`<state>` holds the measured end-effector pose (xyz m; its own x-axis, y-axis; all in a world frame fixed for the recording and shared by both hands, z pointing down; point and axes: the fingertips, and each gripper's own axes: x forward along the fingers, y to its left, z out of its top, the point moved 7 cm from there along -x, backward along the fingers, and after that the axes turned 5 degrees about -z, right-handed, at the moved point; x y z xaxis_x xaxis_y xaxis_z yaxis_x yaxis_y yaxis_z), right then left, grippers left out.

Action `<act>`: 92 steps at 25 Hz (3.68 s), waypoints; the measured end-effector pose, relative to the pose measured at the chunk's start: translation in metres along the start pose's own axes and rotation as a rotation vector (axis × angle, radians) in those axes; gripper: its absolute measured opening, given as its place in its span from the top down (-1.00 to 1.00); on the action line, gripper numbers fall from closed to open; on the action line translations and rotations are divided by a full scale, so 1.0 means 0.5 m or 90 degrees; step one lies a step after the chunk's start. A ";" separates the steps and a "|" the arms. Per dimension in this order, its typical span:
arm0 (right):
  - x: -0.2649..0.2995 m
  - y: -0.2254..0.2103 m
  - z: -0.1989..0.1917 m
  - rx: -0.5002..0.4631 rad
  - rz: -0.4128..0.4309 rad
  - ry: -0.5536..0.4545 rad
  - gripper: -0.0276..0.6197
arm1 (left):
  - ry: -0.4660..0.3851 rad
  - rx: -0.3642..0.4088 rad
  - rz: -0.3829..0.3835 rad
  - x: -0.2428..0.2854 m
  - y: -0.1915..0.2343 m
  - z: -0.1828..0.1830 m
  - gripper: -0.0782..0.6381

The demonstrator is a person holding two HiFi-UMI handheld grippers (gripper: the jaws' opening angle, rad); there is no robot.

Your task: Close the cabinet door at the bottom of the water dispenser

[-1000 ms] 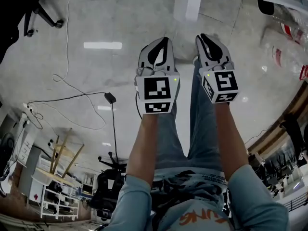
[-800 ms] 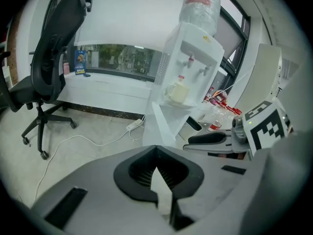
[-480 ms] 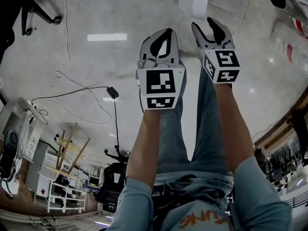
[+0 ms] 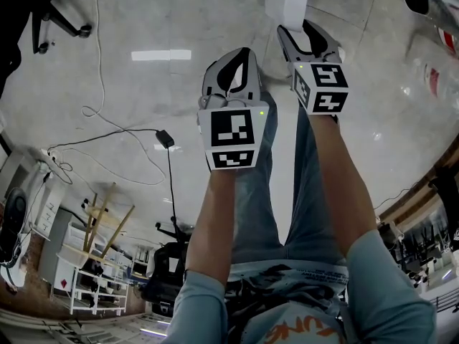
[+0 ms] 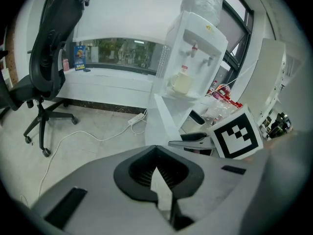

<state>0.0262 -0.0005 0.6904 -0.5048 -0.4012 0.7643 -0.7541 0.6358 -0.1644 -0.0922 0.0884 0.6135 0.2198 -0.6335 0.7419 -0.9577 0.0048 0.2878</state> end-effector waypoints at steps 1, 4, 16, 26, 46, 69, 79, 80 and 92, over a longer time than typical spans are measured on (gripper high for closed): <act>0.001 -0.001 -0.001 0.001 -0.001 0.000 0.27 | 0.002 0.000 0.003 0.000 0.000 -0.001 0.76; 0.000 -0.003 -0.003 0.002 -0.001 -0.002 0.27 | 0.006 0.000 0.005 0.001 -0.005 -0.006 0.76; -0.037 -0.071 -0.024 -0.003 -0.013 0.007 0.32 | 0.035 0.012 -0.008 0.036 -0.077 -0.002 0.76; -0.061 -0.148 -0.035 -0.014 -0.021 0.004 0.34 | 0.045 0.039 -0.035 0.089 -0.144 0.030 0.76; -0.091 -0.318 -0.020 -0.017 -0.061 -0.004 0.34 | 0.062 0.072 -0.072 0.186 -0.238 0.093 0.76; -0.067 -0.502 0.048 -0.061 -0.081 -0.036 0.32 | 0.007 0.106 -0.030 0.280 -0.300 0.187 0.76; -0.047 -0.576 0.087 -0.038 -0.093 -0.061 0.39 | 0.010 0.110 -0.038 0.304 -0.331 0.198 0.76; -0.044 -0.584 0.091 -0.031 -0.099 -0.064 0.40 | 0.010 0.110 -0.038 0.306 -0.334 0.198 0.76; -0.002 -0.656 0.156 -0.015 -0.118 -0.077 0.47 | 0.001 0.099 -0.031 0.323 -0.351 0.218 0.76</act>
<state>0.2413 -0.2599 0.6951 -0.4059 -0.5883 0.6994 -0.8294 0.5586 -0.0115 0.0909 -0.0989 0.6167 0.2664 -0.6292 0.7302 -0.9632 -0.1457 0.2259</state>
